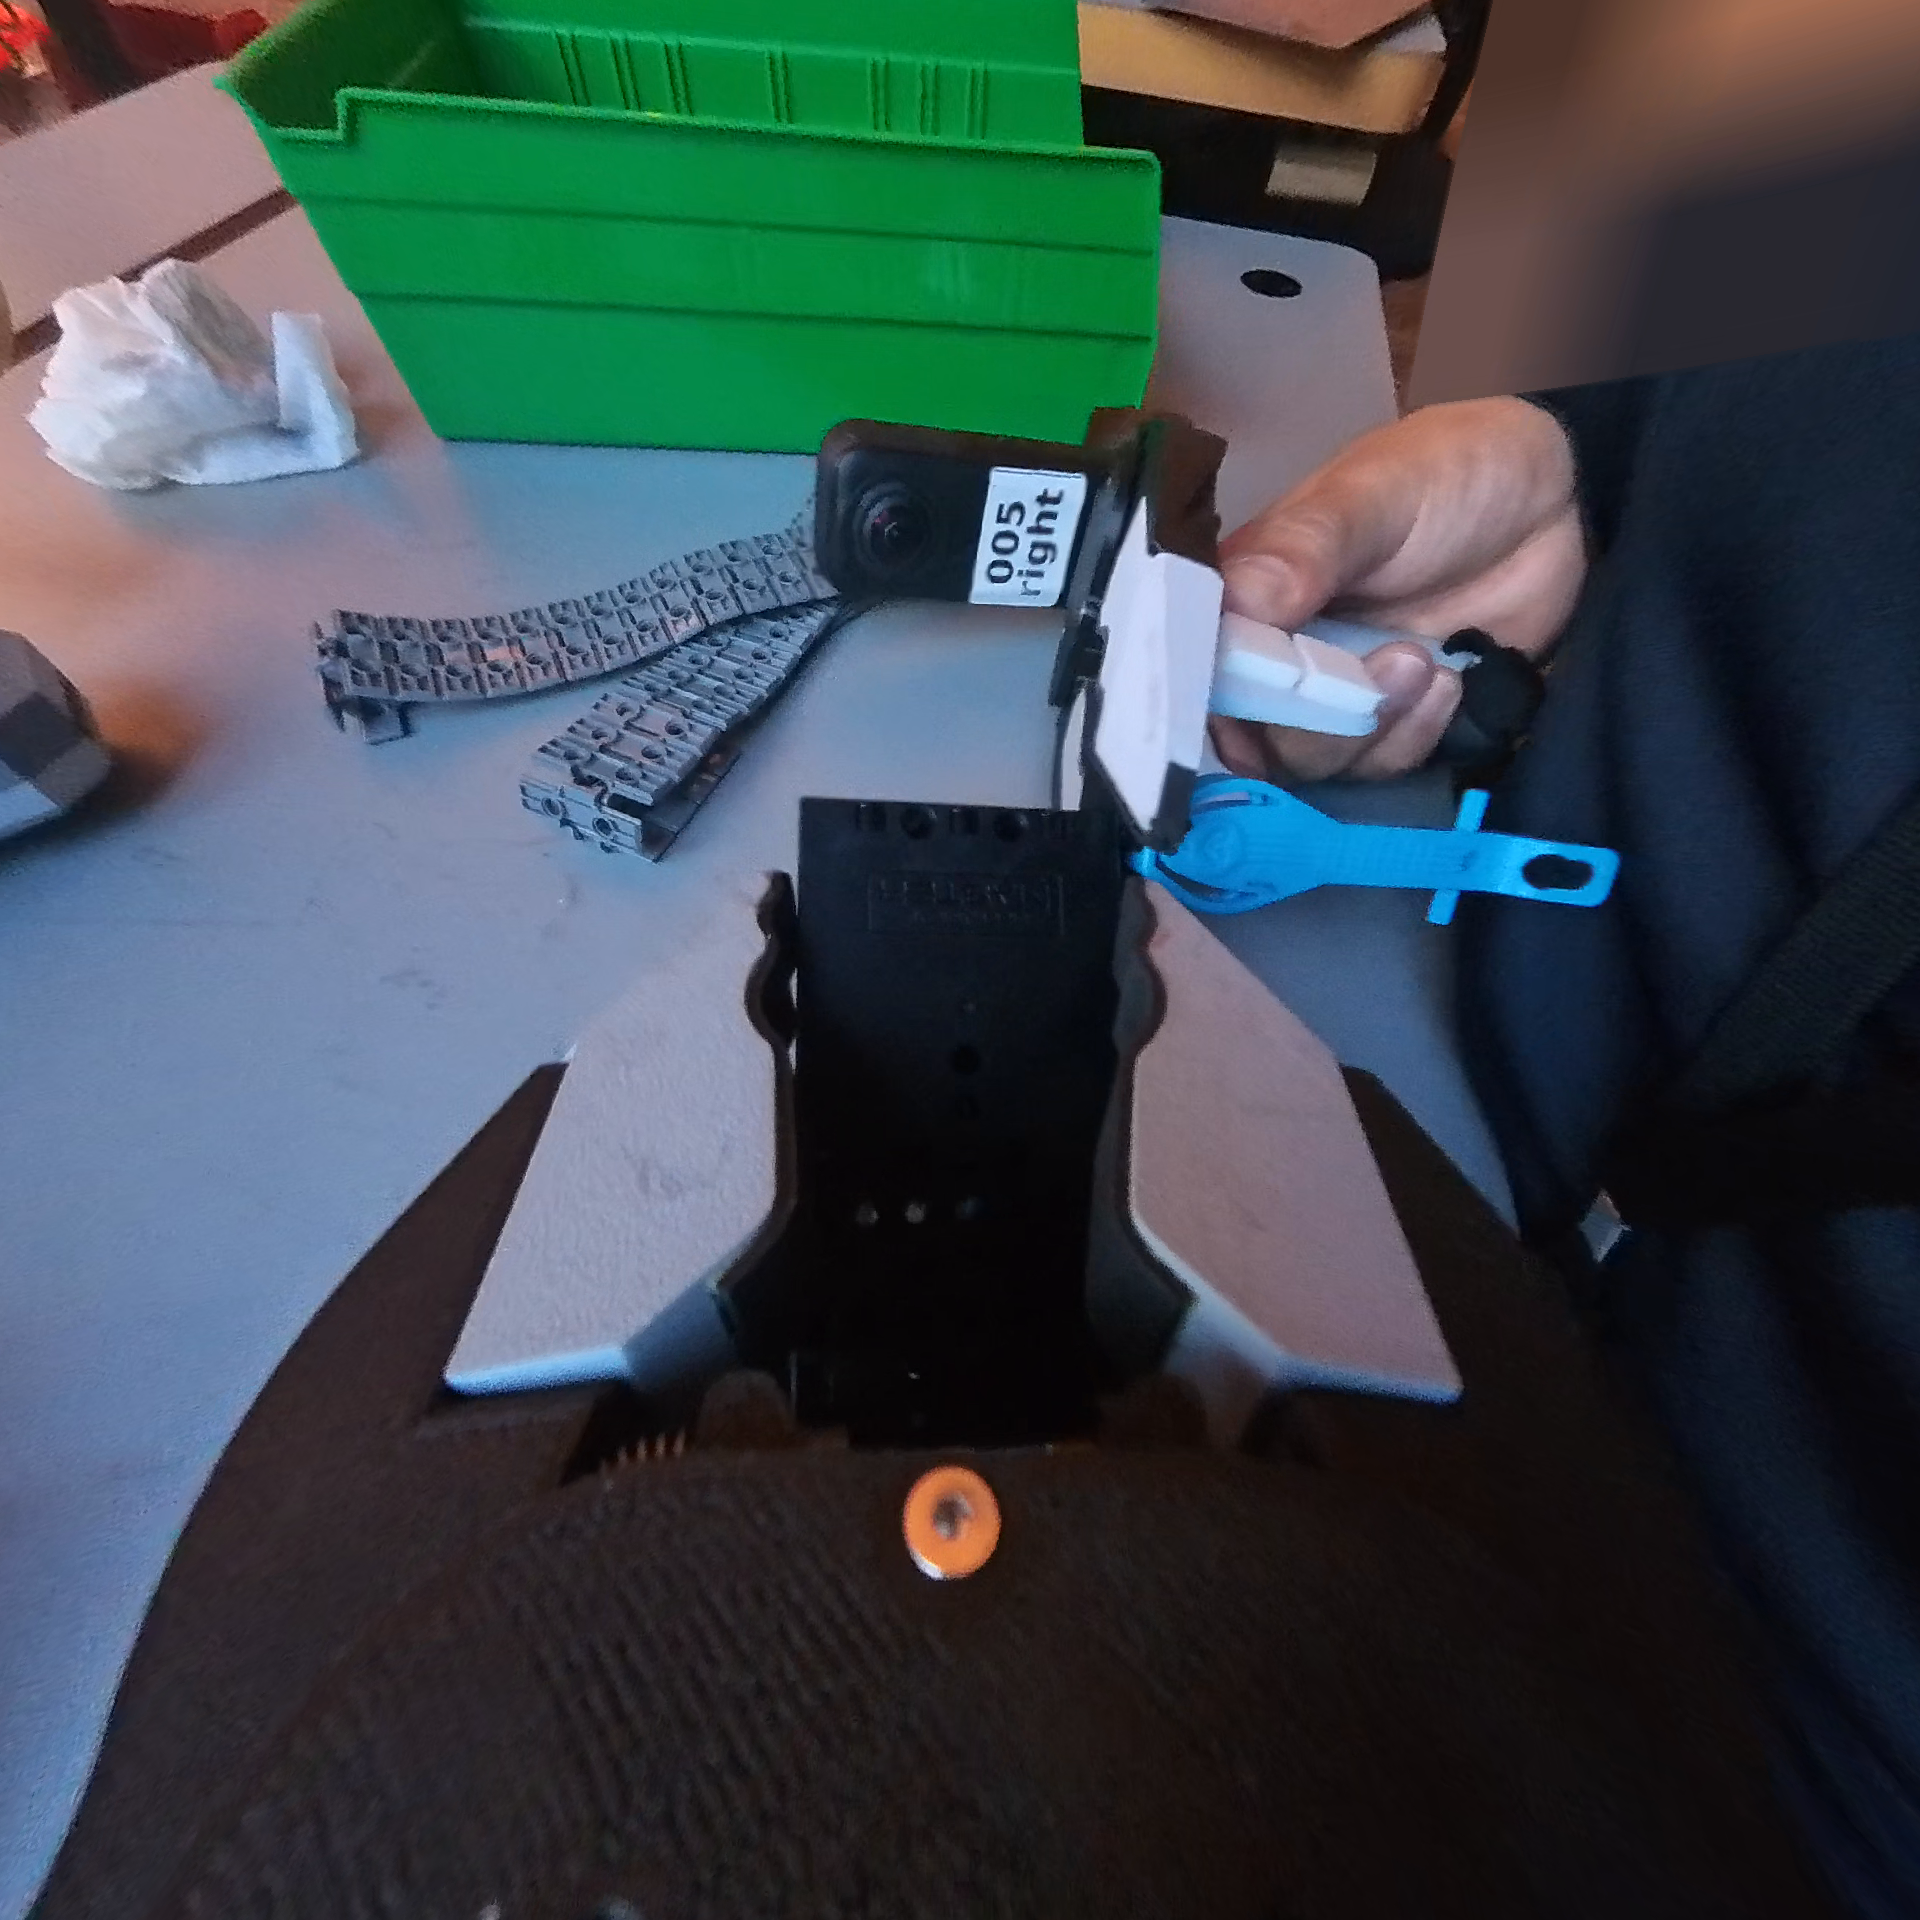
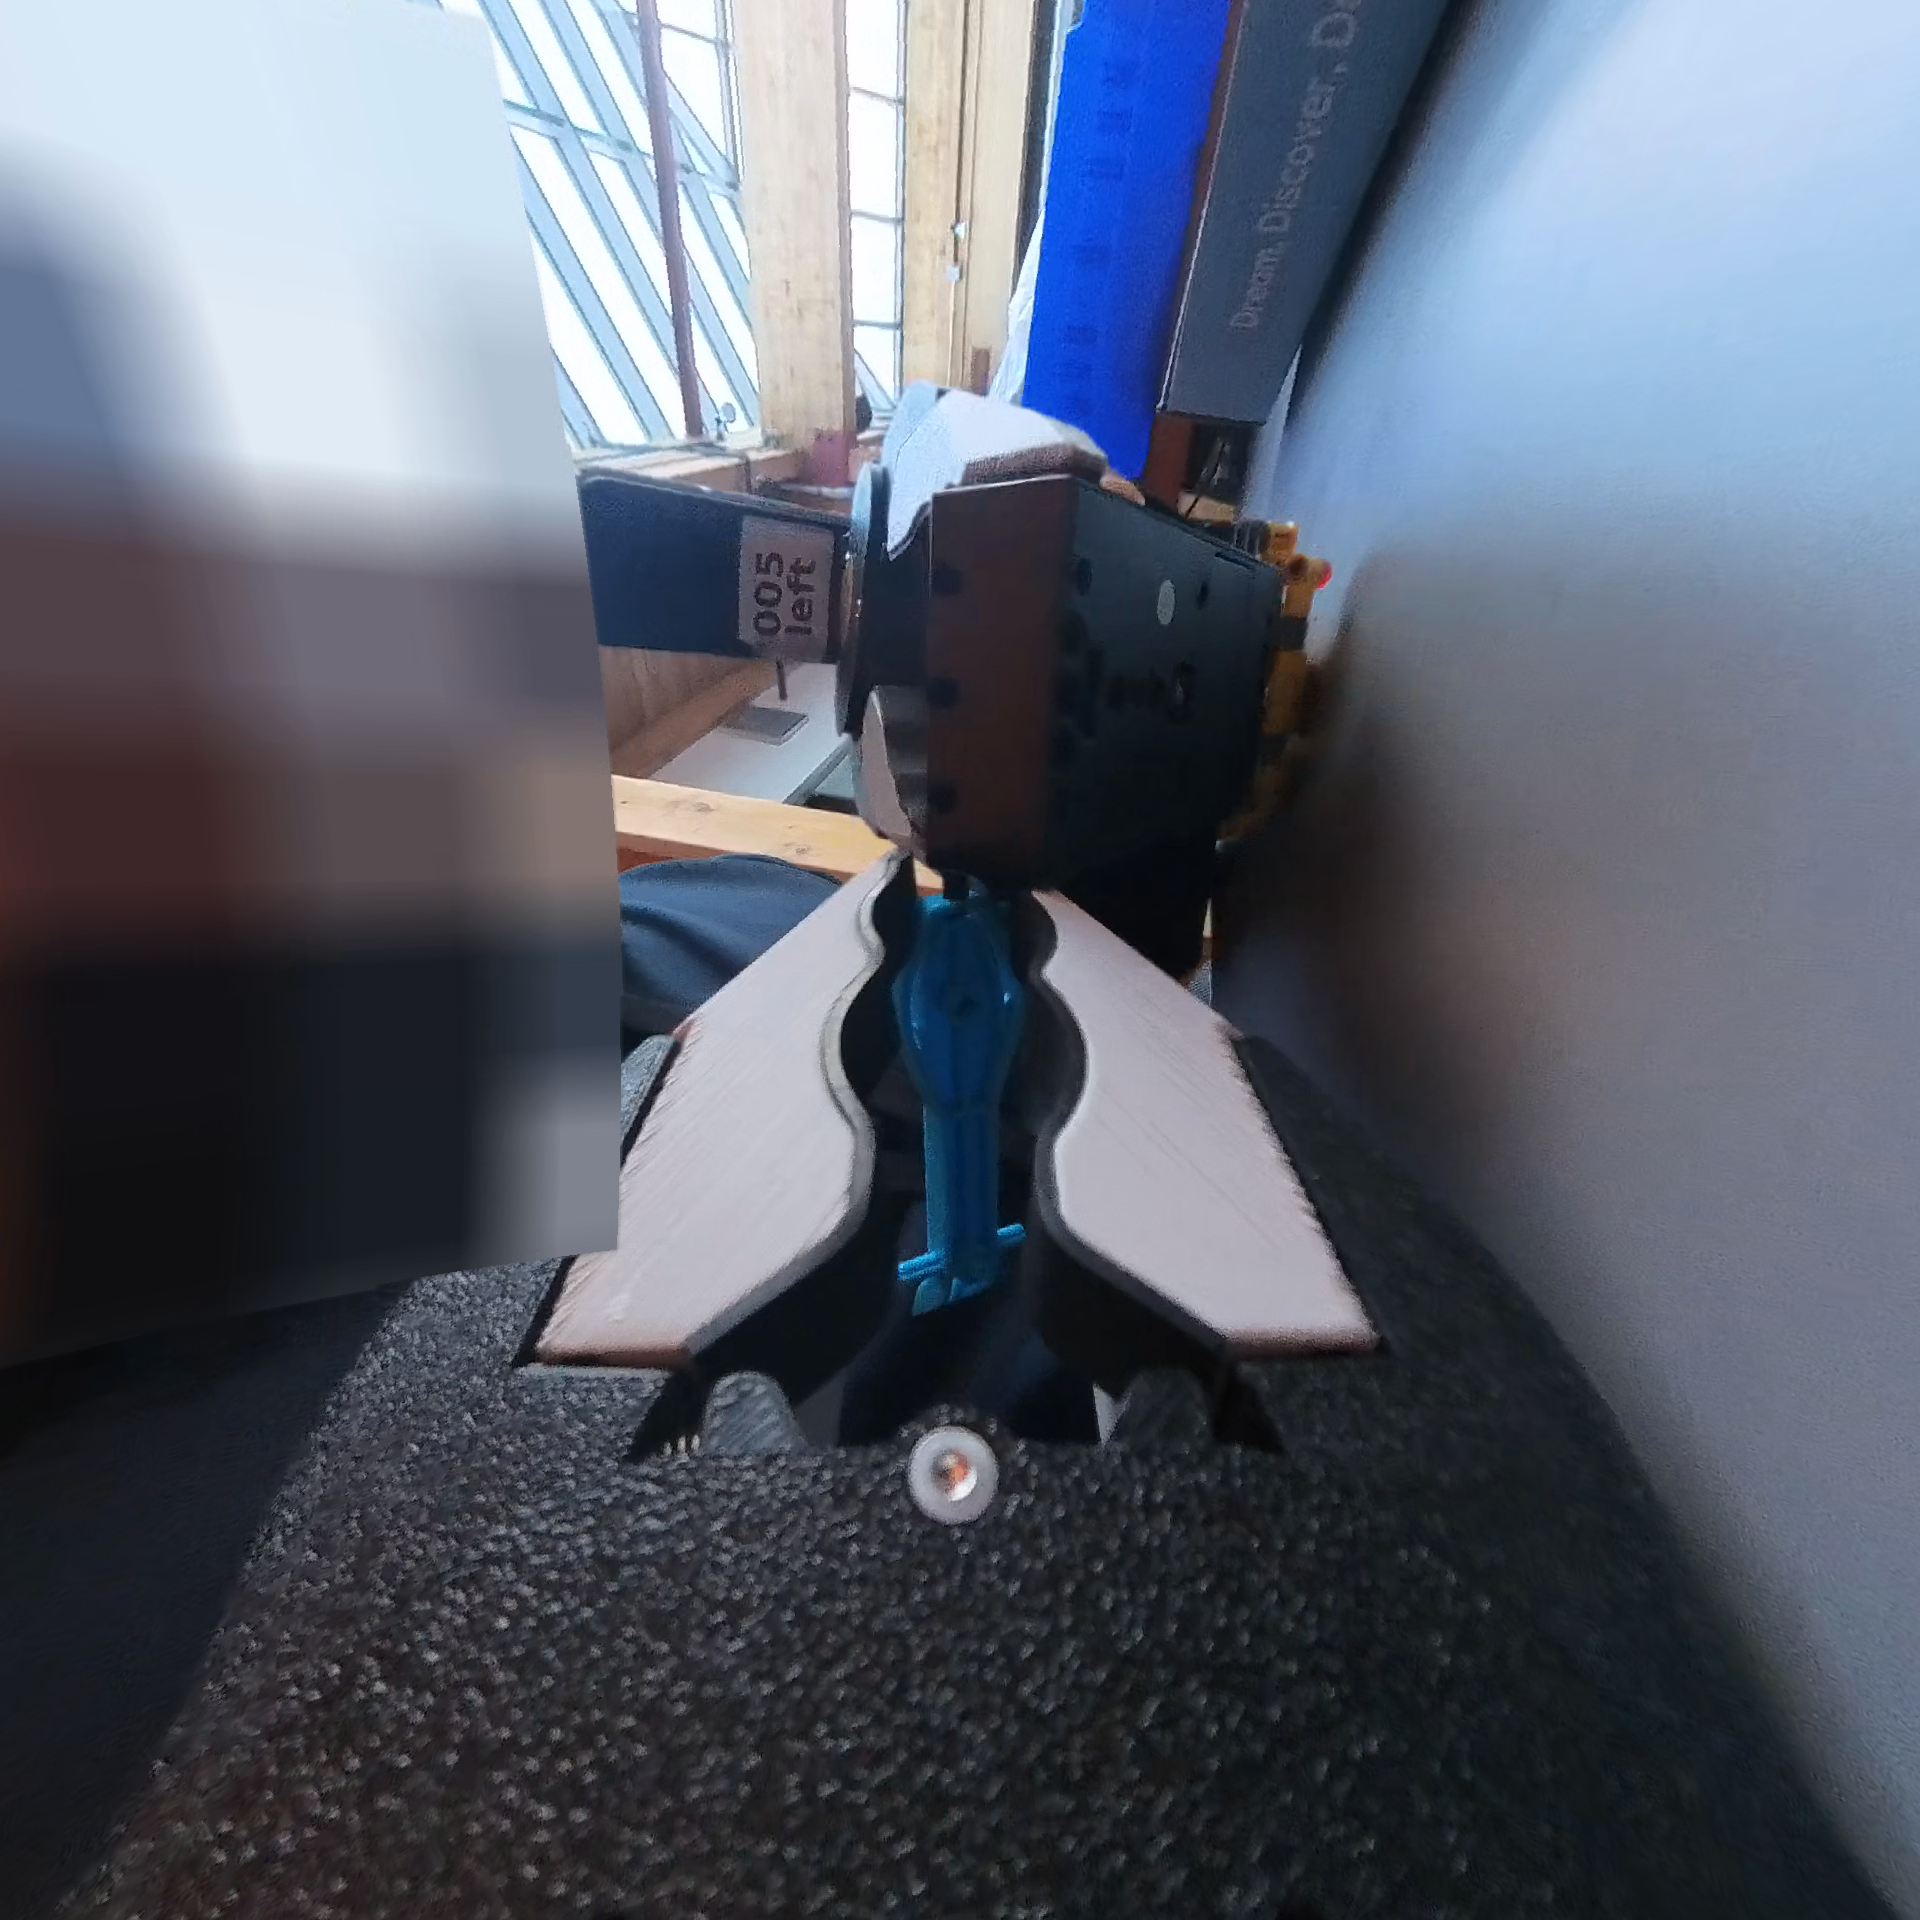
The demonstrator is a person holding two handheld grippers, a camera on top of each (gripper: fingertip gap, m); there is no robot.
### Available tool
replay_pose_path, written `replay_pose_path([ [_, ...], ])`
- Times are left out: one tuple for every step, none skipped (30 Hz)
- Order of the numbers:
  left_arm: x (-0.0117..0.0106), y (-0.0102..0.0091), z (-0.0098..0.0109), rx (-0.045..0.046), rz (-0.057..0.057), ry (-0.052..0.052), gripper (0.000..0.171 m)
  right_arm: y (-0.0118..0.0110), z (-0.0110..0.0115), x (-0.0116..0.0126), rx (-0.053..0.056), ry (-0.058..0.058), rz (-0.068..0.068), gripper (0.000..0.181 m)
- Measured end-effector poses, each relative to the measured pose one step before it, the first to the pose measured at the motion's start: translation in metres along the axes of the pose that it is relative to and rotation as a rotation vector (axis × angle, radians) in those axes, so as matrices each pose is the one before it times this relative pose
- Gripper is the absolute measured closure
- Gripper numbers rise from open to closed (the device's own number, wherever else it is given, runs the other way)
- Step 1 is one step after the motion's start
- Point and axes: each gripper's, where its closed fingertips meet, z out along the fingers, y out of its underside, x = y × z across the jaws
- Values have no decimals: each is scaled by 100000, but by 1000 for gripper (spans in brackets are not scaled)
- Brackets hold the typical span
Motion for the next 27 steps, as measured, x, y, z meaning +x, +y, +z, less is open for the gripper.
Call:
replay_pose_path([
  [61,59,59,-630,733,-1360,111,78,-115,38,1039,690,94,165],
  [155,99,90,-933,213,-322,111,114,-123,55,748,1223,-482,165],
  [137,107,99,-727,-567,62,111,151,-115,67,450,1612,-1079,165],
  [117,189,121,-1048,-1242,196,111,120,-134,110,349,2265,-1824,165],
  [26,242,127,-1371,-1759,-12,111,58,-134,206,34,3399,-2884,165],
  [-14,307,164,-1936,-1843,-342,111,30,-152,318,-431,5032,-4594,166],
  [-258,255,102,-1589,-1778,-1860,110,273,-149,565,-2151,7358,-6115,170],
  [-2182,-177,-826,3095,-5507,-10432,110,656,-85,885,-3349,9741,-7726,181],
  [-2315,-707,-1413,7260,-9037,-4633,111,485,-99,558,-1435,6661,-5632,181],
  [-1523,-493,-1104,4776,-6619,-512,111,-27,-209,68,743,641,-478,181],
  [145,-242,-388,2611,-1546,3948,111,-247,-230,180,1067,110,572,181],
  [630,497,311,-2217,1881,1807,111,-62,-54,327,-672,1965,-1129,181],
  [539,877,679,-5625,4002,-313,110,212,183,298,-2509,2814,-2695,181],
  [446,374,510,-3679,2967,107,110,155,258,228,-2163,2442,-2599,181],
  [167,-211,208,824,-874,1167,111,-30,178,145,-1298,1250,-1614,181],
  [-174,-173,25,780,-2159,629,111,-228,21,92,-171,556,-1730,181],
  [-218,-15,-22,-115,-897,162,111,-367,-100,154,377,1087,-2594,181],
  [-157,10,0,-165,405,-411,111,-368,-123,267,-414,1617,-2862,181],
  [-60,81,58,-735,247,-23,111,-380,-98,251,-744,1090,-2759,181],
  [-1,109,92,-996,-66,310,110,-423,-74,132,-403,219,-2490,181],
  [-58,84,108,-893,66,-246,110,-445,-42,120,-170,7,-2230,181],
  [-110,117,135,-1171,26,-620,111,-416,-26,142,-331,359,-2458,181],
  [-113,101,137,-1112,-323,-632,111,-303,17,252,-1154,1150,-2677,181],
  [-14,77,105,-850,-153,-106,111,-128,63,427,-2072,2448,-2764,174],
  [-26,38,66,-477,-136,-142,111,-34,61,484,-2164,3108,-2741,169],
  [-62,38,41,-382,-309,-333,111,-91,33,323,-1206,2393,-2554,164],
  [-21,103,88,-967,-294,-122,111,-199,-20,93,171,1651,-2726,157],
])
